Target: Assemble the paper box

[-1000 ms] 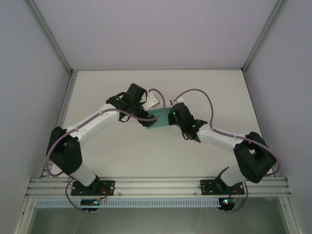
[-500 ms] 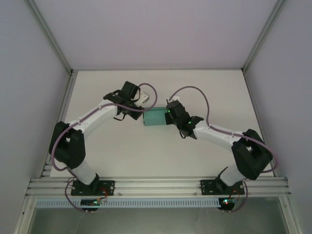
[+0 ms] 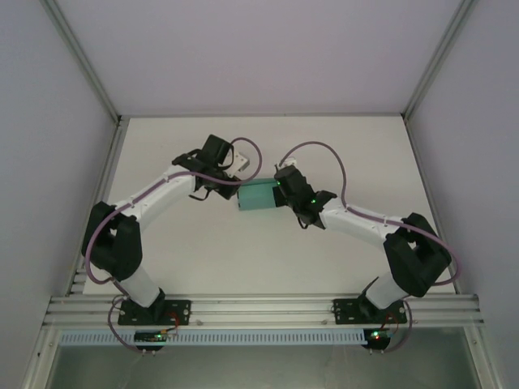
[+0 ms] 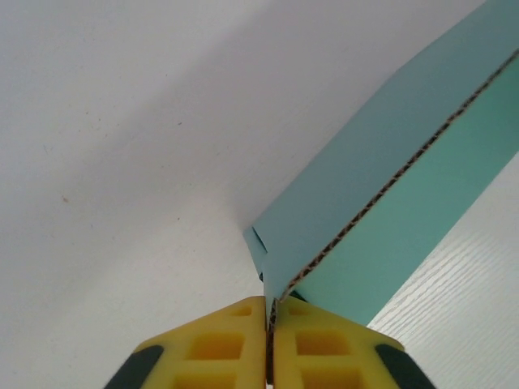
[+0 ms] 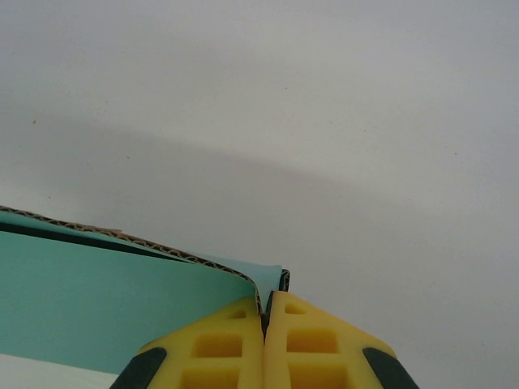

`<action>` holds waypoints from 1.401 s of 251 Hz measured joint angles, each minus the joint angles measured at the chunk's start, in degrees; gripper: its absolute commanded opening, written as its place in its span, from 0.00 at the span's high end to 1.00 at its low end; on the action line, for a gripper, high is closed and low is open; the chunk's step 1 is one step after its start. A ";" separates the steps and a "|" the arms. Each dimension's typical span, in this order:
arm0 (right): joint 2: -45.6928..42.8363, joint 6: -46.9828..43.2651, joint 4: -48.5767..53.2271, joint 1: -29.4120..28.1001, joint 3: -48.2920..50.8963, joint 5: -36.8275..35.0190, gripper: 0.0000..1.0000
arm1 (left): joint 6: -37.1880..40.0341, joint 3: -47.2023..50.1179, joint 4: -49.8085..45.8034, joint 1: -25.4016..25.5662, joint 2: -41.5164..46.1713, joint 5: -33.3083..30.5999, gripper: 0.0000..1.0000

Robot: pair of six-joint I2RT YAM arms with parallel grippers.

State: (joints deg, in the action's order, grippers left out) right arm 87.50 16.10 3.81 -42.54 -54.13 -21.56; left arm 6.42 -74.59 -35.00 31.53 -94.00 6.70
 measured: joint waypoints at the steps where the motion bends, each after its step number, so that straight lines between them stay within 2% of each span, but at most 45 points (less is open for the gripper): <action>1: 0.00 -0.02 0.02 0.00 -0.02 -0.04 1.00 | 0.07 0.00 0.00 0.00 0.00 -0.02 1.00; 29: 0.59 0.04 1.11 -0.44 -0.92 -1.29 1.00 | -3.02 -0.90 -0.87 0.09 -0.24 0.22 1.00; 59: 1.70 1.29 2.86 -1.57 -2.38 -3.48 1.00 | -9.79 -1.27 -0.85 0.00 -0.98 0.46 1.00; 127: 2.34 5.42 5.03 -2.80 -3.58 -5.31 1.00 | -23.21 -1.01 1.11 1.03 -1.60 -2.82 1.00; 166: 2.25 6.54 5.99 -3.06 -3.80 -5.68 1.00 | -27.98 2.43 7.06 2.27 -0.85 -5.75 1.00; 207: 1.46 6.32 4.00 -3.15 -2.10 -5.68 1.00 | -29.42 7.74 14.51 3.04 1.16 -8.04 1.00; 274: -1.68 1.03 -10.60 -3.26 8.00 -3.98 1.00 | -27.91 22.53 36.11 4.28 4.13 -10.93 1.00; 325: -1.73 -0.94 -15.87 -2.60 10.62 -3.23 1.00 | -27.93 23.45 43.60 4.26 1.18 -12.37 1.00; 351: -2.19 -0.94 -15.89 -1.99 10.80 -1.84 0.94 | -27.96 24.48 45.46 4.26 1.22 -12.35 1.00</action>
State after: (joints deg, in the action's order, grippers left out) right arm 85.32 15.16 -12.08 -44.53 -43.33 -23.40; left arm -21.54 -50.11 10.46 35.79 -92.77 -5.65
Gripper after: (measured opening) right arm 0.053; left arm 0.040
